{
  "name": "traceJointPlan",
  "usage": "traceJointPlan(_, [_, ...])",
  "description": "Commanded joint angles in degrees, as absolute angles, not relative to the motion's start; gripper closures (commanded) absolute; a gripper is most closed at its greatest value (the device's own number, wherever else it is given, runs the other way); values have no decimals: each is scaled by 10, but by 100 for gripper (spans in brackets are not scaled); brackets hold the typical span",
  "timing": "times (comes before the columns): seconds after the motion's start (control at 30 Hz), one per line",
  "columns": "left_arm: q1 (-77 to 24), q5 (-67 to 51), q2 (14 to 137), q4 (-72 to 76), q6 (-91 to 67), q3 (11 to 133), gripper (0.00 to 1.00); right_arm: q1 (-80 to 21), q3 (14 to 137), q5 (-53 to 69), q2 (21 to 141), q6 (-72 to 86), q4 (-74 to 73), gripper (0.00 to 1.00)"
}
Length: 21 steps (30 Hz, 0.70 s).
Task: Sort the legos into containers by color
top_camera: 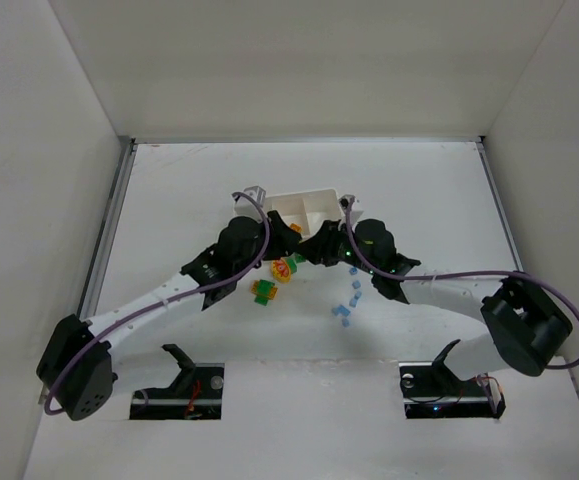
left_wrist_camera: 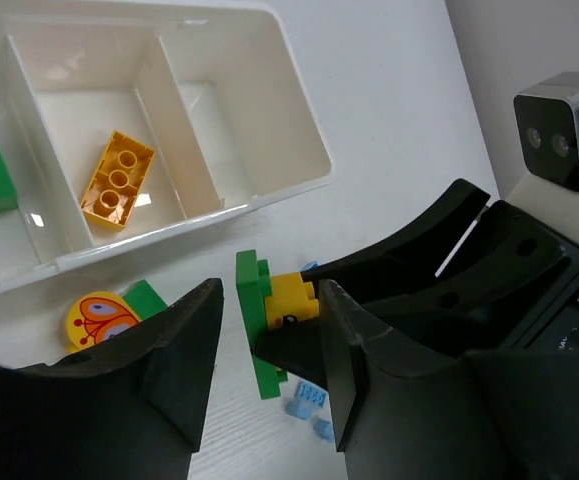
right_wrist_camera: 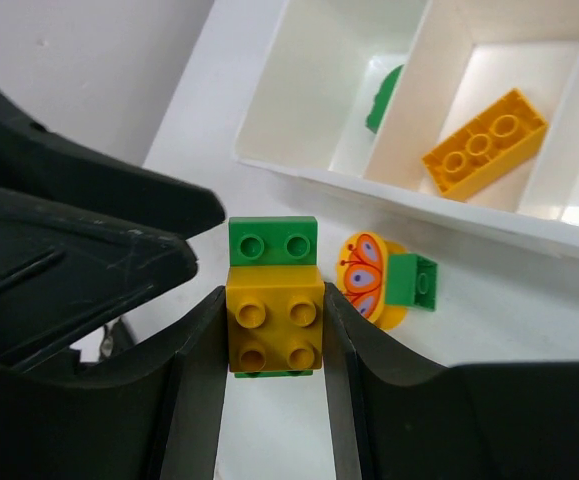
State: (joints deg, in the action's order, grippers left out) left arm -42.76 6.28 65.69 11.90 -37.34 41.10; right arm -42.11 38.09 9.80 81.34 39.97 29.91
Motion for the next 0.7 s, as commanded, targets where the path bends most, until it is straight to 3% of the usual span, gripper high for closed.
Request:
traceJointPlan(0.0, [-434,90,647,106,-347,428,60,-428,402,62,791,377,291,72])
traceJointPlan(0.43, [-445,88,683,127,-354,433,61,-450,403,62,779,367,295,72])
traceJointPlan(0.67, [-452,84,694,164,-378,419,74,-463,405,64,782,367,301,72])
